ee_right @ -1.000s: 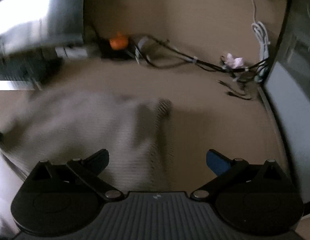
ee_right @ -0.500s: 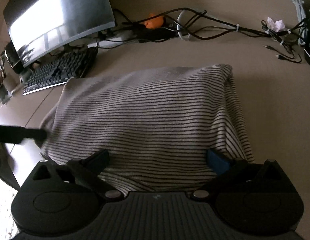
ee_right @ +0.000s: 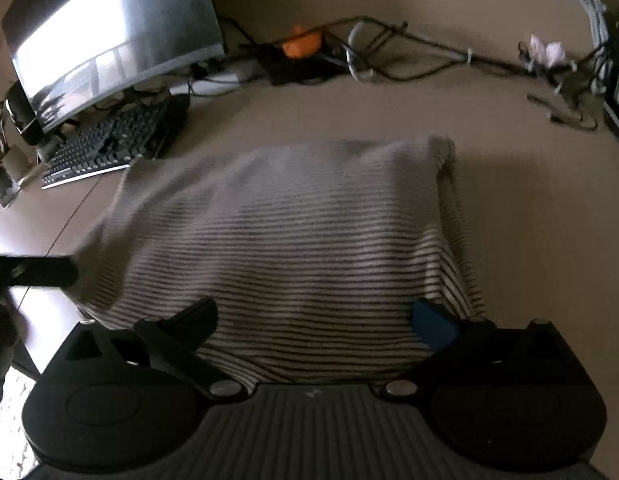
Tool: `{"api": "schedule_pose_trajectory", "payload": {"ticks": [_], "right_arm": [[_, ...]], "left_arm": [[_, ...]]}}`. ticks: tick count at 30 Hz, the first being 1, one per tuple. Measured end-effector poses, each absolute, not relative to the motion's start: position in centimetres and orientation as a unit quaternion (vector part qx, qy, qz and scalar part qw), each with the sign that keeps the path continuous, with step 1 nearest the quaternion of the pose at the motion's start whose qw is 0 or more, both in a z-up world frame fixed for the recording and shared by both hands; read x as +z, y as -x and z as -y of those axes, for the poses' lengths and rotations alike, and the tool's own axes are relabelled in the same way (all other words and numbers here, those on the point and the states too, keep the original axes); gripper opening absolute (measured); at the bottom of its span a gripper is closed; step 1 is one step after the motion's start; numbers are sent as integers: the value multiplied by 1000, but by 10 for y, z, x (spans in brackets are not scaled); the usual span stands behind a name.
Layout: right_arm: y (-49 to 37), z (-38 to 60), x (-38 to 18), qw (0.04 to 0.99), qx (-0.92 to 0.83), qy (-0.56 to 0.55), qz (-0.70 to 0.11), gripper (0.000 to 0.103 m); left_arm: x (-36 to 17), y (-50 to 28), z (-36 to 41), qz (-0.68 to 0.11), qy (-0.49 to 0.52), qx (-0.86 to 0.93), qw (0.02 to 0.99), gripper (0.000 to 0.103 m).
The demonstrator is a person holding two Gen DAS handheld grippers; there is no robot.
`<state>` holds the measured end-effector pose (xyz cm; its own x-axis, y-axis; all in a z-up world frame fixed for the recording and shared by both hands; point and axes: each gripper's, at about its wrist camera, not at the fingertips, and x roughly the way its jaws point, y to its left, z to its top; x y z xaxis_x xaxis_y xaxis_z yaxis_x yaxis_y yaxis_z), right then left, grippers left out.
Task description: Fold clothes
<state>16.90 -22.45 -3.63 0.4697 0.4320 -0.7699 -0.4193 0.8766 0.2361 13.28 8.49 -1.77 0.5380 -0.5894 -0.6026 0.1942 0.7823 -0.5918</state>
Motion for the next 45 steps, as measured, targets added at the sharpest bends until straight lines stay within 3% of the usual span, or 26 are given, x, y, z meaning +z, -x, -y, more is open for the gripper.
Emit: {"api": "schedule_pose_trajectory", "payload": {"ticks": [6,11,25,33,40,45], "right_arm": [[-161,205,-42,862,249,78,-434,103],[-160,200,-41,864,238,88,-435,103],[-141,198,-12,880,243,71,-401,103],[-108,198,-15,865,270,245,-346,103],[-108,166,-36,864,257,307,-305,103],[-129,174,10,911,216,252,-243,103]], "left_arm": [[0,-114,-101,-387,247,-258,850,102],[12,-106,-131,-362,261,-219,868,103],[-21,-135,-97,-444,15,-60,894,103],[-3,-122,-102,-432,48,-103,895,103],[-5,-121,-96,-441,51,-132,886,103],[-2,-126,-92,-439,34,-110,891,103]]}}
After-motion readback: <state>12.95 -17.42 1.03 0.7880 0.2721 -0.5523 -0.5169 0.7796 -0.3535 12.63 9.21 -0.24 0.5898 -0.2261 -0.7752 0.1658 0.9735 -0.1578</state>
